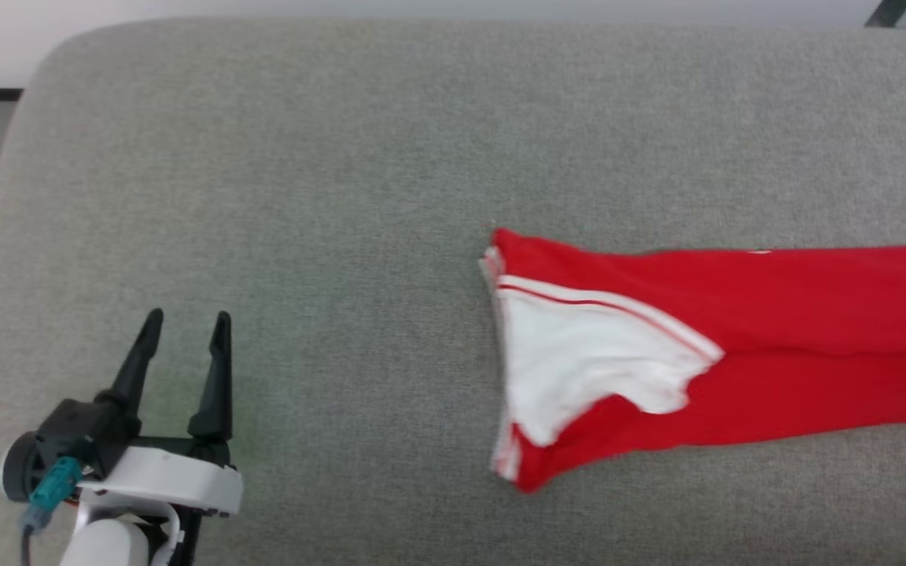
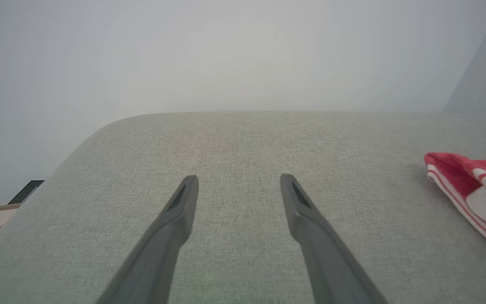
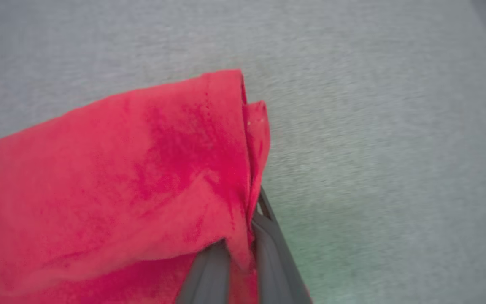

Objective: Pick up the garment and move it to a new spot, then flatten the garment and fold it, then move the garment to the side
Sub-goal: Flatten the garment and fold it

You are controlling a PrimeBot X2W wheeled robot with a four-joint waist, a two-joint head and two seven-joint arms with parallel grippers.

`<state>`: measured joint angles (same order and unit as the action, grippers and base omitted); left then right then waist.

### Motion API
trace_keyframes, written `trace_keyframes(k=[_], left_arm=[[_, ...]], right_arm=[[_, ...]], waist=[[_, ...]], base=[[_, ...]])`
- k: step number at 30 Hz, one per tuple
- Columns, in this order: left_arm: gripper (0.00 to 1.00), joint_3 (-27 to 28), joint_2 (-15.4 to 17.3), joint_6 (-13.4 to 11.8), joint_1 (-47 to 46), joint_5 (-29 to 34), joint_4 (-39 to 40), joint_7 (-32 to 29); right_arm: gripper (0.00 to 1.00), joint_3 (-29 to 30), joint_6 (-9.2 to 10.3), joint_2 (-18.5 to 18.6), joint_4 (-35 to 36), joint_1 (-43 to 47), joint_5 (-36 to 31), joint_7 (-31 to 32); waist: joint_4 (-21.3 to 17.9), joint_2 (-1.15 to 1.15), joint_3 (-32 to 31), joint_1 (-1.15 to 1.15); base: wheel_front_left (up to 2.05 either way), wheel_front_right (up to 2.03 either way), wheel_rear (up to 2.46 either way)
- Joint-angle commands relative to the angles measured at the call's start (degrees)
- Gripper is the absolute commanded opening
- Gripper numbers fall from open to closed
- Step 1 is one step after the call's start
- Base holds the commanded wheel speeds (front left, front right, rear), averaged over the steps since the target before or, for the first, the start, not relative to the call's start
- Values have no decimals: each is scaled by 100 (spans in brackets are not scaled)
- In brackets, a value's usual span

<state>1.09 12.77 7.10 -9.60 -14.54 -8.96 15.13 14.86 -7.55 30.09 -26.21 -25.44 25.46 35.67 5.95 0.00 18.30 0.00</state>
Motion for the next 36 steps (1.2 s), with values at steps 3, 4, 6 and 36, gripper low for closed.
trace_keyframes(k=[3,4,6,36], left_arm=[[100,70,64,34,-3,44,46,-3],[100,73,82,38,-8,55,47,-3],[100,79,112,33,-20,55,45,-3],[100,-64,-305,44,338,10,-161,-3]], right_arm=[[0,403,13,249,-132,-151,-228,-174],[0,516,13,316,-168,-169,-280,-202],[0,659,12,407,-209,-203,-368,-216],[0,-2975,11,-606,3123,416,800,777]], waist=[[-174,0,201,0],[-184,0,217,0],[-203,0,229,0],[54,0,-655,0]], base=[[0,0,0],[0,0,0],[0,0,0],[0,0,0]])
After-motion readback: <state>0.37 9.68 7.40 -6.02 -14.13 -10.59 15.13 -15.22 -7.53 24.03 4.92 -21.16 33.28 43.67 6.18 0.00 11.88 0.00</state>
